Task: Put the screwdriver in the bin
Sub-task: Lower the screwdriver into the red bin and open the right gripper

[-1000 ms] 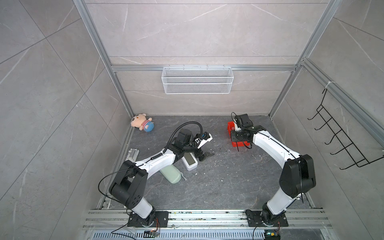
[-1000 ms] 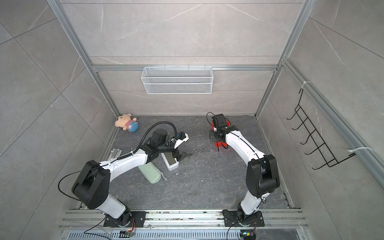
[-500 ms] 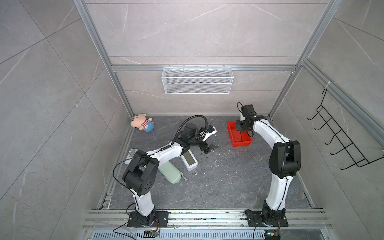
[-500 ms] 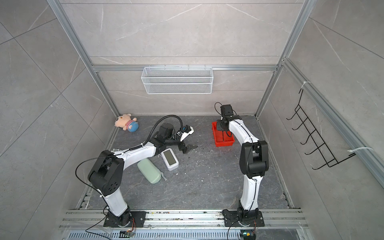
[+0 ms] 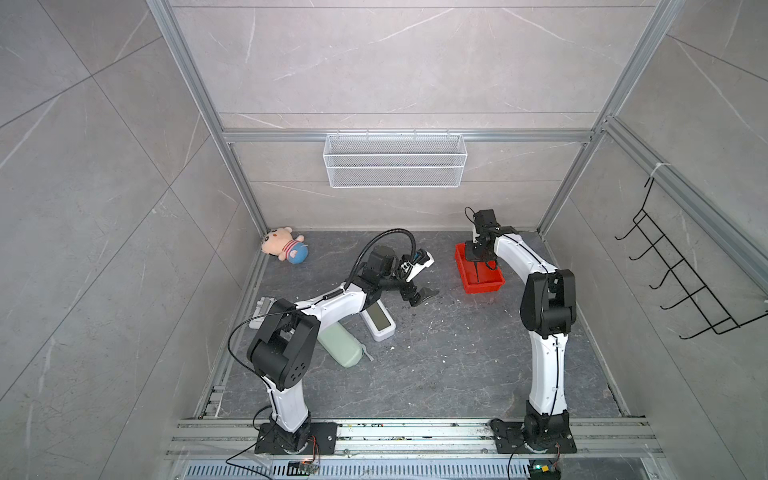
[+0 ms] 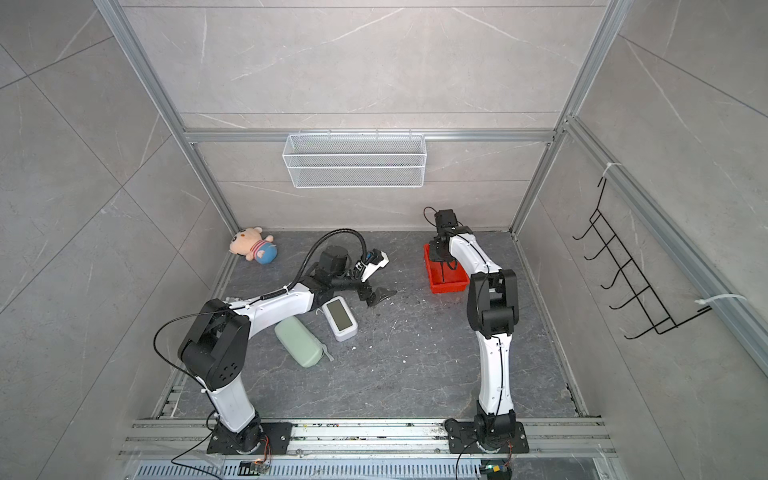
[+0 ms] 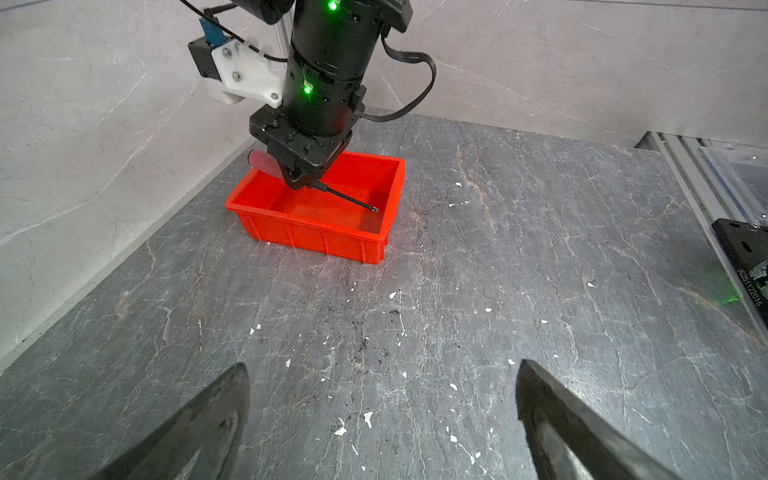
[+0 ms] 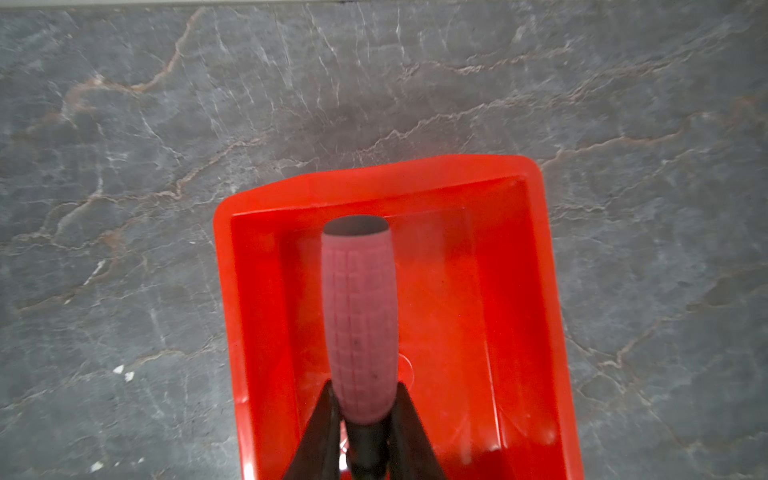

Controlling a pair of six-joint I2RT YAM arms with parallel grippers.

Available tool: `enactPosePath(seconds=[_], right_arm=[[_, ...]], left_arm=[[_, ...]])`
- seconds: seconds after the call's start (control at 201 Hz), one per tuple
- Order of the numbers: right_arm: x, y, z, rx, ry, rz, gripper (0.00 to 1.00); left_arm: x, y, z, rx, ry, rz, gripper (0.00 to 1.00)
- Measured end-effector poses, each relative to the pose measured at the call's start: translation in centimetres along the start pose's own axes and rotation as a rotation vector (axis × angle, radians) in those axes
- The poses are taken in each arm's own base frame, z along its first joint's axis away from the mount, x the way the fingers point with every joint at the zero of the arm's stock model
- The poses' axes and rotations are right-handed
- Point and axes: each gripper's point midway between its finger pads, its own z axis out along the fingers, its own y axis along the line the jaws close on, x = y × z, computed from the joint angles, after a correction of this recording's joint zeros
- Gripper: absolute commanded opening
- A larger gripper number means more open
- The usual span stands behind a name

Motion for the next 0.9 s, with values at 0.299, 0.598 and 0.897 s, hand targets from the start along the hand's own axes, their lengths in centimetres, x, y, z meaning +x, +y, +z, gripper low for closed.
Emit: enactPosePath(seconds=[0.299, 0.598, 0.897], right_arm=[[0.5, 0.2, 2.3, 0.004, 0.037, -0.030, 0.00], [0.2, 0.4, 3.3, 0.002, 0.049, -0.031, 0.16], [0.3, 0.8, 3.4, -0.025, 0.054, -0.048, 0.51]], left_arm=[[0.2, -0.1, 0.0, 0.003, 0.008, -0.006, 1.00], [0.4, -0.1, 0.0, 0.005, 0.015, -0.011, 1.00], [0.5, -0.1, 0.0, 0.000, 0.019, -0.019, 1.00]])
